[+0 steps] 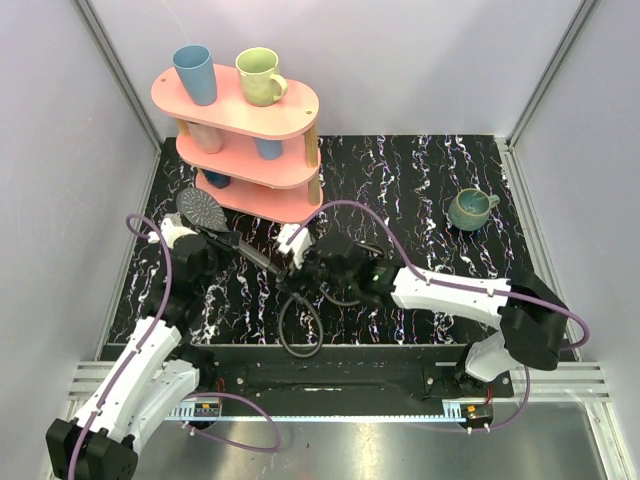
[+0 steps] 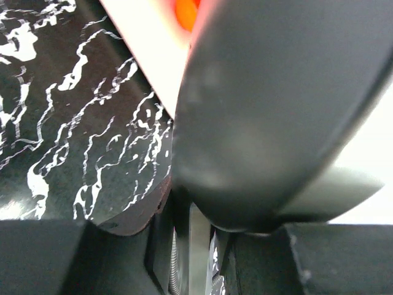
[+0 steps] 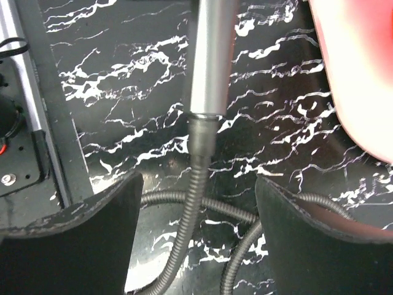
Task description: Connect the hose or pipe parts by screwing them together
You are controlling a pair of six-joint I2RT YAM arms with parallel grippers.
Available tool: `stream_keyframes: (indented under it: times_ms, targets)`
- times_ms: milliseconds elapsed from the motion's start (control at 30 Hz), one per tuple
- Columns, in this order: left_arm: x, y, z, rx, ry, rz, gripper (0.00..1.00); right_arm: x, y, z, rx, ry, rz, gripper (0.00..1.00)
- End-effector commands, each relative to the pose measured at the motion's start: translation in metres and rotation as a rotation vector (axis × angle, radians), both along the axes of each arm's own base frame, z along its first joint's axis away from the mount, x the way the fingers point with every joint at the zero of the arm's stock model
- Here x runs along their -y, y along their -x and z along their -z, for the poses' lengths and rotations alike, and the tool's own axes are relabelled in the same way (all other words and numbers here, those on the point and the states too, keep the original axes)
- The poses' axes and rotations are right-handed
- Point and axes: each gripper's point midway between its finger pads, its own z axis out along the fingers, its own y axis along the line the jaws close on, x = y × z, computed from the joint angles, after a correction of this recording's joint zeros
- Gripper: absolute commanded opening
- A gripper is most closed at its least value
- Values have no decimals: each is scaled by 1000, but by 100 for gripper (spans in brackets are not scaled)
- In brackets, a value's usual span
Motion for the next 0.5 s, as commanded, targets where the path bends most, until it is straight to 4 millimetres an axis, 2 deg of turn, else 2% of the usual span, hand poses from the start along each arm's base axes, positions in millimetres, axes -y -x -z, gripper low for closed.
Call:
stream_keyframes:
  times_ms: [0,33,100,133,200,300,367,467]
  targets:
    - [-11,-2,-22,-36,5,-81,0,1,-12,-10,207,162,161,82]
    - [-10,-1,-23,-45,14,-79,0,-4,-12,-16,229,164,169,82]
    - [-8,-2,-25,-60,43,-82,0,-11,-13,-5,249,209,183,81]
    - [-7,-1,-24,-72,53,-81,0,-21,-8,-11,274,205,165,80]
    - [-5,-1,-22,-102,64,-85,0,-32,-9,-7,298,228,174,80]
    - [-4,1,-21,-129,77,-87,0,-41,-8,7,314,309,163,78]
    - [-3,1,-21,-131,83,-83,0,-39,-14,14,347,370,201,75]
    - [-4,3,-20,-133,83,-87,0,-44,-16,18,376,395,210,52]
